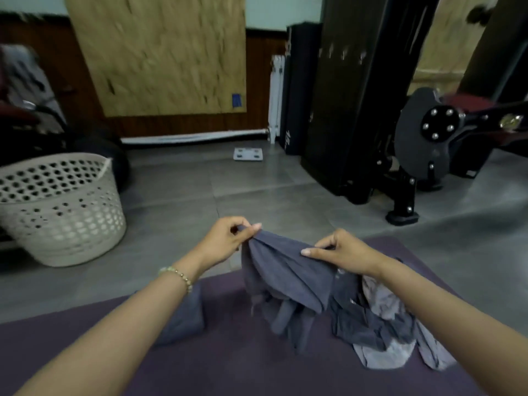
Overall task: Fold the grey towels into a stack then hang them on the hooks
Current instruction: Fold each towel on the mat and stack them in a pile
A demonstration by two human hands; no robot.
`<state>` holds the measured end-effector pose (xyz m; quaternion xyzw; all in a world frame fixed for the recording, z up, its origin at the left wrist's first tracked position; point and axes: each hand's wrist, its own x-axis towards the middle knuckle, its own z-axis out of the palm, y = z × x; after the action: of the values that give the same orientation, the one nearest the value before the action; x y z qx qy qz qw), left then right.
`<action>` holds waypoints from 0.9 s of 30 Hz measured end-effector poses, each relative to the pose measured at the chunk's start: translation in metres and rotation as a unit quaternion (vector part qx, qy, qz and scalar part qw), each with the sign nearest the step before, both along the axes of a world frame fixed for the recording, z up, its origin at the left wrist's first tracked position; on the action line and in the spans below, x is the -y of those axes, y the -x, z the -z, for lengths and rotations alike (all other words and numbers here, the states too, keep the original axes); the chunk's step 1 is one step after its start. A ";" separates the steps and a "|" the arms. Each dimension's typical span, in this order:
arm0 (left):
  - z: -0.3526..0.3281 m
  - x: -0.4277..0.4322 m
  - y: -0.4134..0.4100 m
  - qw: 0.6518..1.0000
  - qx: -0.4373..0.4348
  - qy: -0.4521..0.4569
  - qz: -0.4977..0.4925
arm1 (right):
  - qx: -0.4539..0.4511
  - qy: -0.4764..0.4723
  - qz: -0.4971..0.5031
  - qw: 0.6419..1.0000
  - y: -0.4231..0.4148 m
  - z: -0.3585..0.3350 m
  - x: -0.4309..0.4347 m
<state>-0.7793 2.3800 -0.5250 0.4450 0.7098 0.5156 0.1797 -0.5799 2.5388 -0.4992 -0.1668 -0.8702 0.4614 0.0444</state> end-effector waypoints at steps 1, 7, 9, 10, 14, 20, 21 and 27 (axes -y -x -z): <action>-0.021 0.016 0.000 1.000 -0.015 -0.015 -0.009 | -0.020 -0.006 -0.003 1.000 0.002 -0.018 0.012; -0.118 0.112 0.010 0.980 -0.057 -0.118 -0.150 | 0.018 0.043 -0.072 0.996 0.002 -0.099 0.072; -0.136 0.147 0.018 0.967 -0.041 -0.144 -0.207 | 0.069 0.046 -0.102 0.991 -0.003 -0.112 0.084; -0.141 0.165 0.022 0.960 -0.036 -0.151 -0.233 | 0.087 0.046 -0.112 0.989 -0.006 -0.116 0.090; -0.145 0.223 0.032 0.945 -0.036 -0.143 -0.291 | 0.143 0.020 -0.124 0.982 -0.006 -0.125 0.108; -0.116 0.282 0.035 0.925 0.051 -0.150 -0.344 | 0.074 0.143 -0.097 0.982 0.015 -0.108 0.135; -0.107 0.288 0.038 0.921 0.073 -0.146 -0.353 | 0.054 0.162 -0.084 0.982 0.021 -0.103 0.137; -0.083 0.296 0.061 0.886 0.094 -0.162 -0.425 | -0.086 0.177 0.015 0.980 0.070 -0.106 0.152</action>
<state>-0.8401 2.0840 -0.4416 0.0730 0.7173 0.6898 -0.0648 -0.6494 2.3865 -0.3937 -0.1450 -0.7652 0.6199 0.0959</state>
